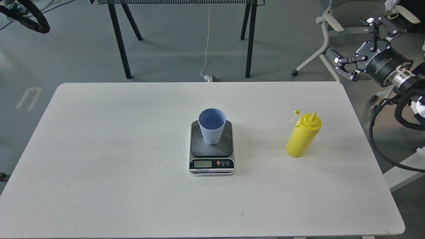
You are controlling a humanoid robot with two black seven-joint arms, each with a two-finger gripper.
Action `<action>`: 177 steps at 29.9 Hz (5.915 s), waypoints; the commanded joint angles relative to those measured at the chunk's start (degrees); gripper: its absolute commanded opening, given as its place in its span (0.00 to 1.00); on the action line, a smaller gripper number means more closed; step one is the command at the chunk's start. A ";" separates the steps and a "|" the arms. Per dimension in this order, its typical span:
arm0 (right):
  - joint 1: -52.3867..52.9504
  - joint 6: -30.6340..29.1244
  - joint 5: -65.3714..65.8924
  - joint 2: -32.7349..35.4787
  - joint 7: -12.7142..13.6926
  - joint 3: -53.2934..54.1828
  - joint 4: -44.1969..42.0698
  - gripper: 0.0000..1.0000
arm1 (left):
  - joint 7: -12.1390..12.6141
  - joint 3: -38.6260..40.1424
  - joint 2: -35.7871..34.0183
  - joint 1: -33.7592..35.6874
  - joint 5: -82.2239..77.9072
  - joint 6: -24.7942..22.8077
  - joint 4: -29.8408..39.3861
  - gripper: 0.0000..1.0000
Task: Pour seasoning into cup on scale with both arms
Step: 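Release the cup and withdraw the left arm away, then reach the right gripper to the yellow bottle and grasp it, then lift the yellow bottle and swing it above the cup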
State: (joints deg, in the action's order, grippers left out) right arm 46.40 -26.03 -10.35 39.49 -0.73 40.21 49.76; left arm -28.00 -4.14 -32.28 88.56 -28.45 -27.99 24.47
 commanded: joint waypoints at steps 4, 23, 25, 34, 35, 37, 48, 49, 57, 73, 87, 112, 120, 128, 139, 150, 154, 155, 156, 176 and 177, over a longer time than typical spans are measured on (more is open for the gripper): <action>-0.17 0.01 -13.63 7.86 2.31 1.01 6.04 1.00 | 0.00 8.87 -3.05 -10.06 2.78 -0.01 -0.56 0.99; -41.19 -1.97 -66.64 29.68 1.96 6.64 22.92 1.00 | 0.00 13.45 -2.70 -19.12 2.87 -0.01 -2.06 0.99; -46.12 -1.97 -66.38 28.19 2.05 6.38 25.11 1.00 | 0.00 13.45 -2.79 -19.12 2.87 -0.01 -2.06 0.99; -56.42 -1.97 -59.45 15.98 2.22 6.20 28.82 1.00 | 0.00 13.37 -2.79 -19.39 2.78 -0.01 -2.06 0.99; -56.51 -1.97 -58.48 15.18 2.31 6.20 28.73 1.00 | 0.00 13.37 -2.79 -19.39 2.78 -0.01 -2.06 0.99; -56.60 -1.97 -55.94 13.95 2.31 6.11 28.64 1.00 | 0.00 13.28 -2.70 -19.39 2.78 -0.01 -2.06 0.99; -49.93 -1.97 -44.59 6.83 2.14 6.02 25.74 1.00 | 0.00 13.28 -2.79 -19.56 2.78 -0.01 -2.06 0.99; -49.22 -1.97 -43.63 5.96 2.14 6.28 25.13 1.00 | 0.00 13.28 -2.79 -19.65 2.78 -0.01 -2.06 0.99; -44.38 -1.97 -39.32 1.39 2.31 6.02 21.53 1.00 | 0.00 13.37 -2.96 -20.97 2.87 -0.01 -2.06 0.99; -40.25 -1.97 -32.02 -9.43 2.40 5.67 13.97 1.00 | 0.00 13.37 -3.84 -21.23 2.87 -0.01 -2.06 0.99; -36.03 -1.97 -30.26 -16.02 3.28 4.35 6.85 1.00 | 0.00 13.45 -4.02 -22.02 2.87 -0.01 -2.06 0.99; -28.30 -1.97 -28.77 -20.42 3.37 4.27 -2.03 0.98 | 0.00 14.07 -4.98 -23.61 2.96 -0.01 -2.06 0.99; -28.39 -1.97 -24.11 -21.30 3.46 4.35 -2.47 0.36 | 0.00 14.16 -4.98 -23.78 2.96 -0.01 -2.06 0.99; -29.00 -1.97 -22.96 -21.39 3.02 4.53 -1.42 0.02 | 0.00 14.68 -4.98 -24.48 2.96 -0.01 -2.06 0.99; -16.55 -1.97 -17.98 -7.17 3.36 6.64 7.28 0.02 | 0.00 14.95 -4.81 -24.49 2.96 -0.01 -1.97 0.99; 20.98 5.98 10.23 -1.26 2.67 -17.77 6.76 0.02 | 0.00 17.49 -4.37 -24.49 2.96 -0.01 -1.71 0.99; 27.24 12.74 22.62 -2.40 2.58 -22.80 6.76 0.02 | 0.00 17.67 -4.72 -24.49 3.05 -0.01 -1.62 0.99; 28.12 14.41 25.78 -3.53 2.58 -23.50 6.58 0.02 | 0.00 17.67 -4.81 -24.49 3.05 -0.01 -1.62 0.99; 29.26 15.73 28.51 -5.11 2.66 -24.20 6.49 0.02 | 0.00 17.85 -4.81 -24.49 3.05 -0.01 -1.62 0.99; 38.41 17.33 48.93 -30.96 2.58 -46.17 -5.81 0.02 | 0.00 20.05 -4.46 -26.15 4.01 -0.01 -1.53 0.99; 38.58 17.33 49.02 -31.75 2.58 -47.05 -6.16 0.02 | 0.00 19.96 -4.54 -26.33 4.28 -0.01 -1.53 0.99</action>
State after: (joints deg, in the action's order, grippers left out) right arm 84.50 -8.74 37.39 10.34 1.86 -4.18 45.01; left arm -28.00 15.91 -36.75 62.62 -24.91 -28.00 22.93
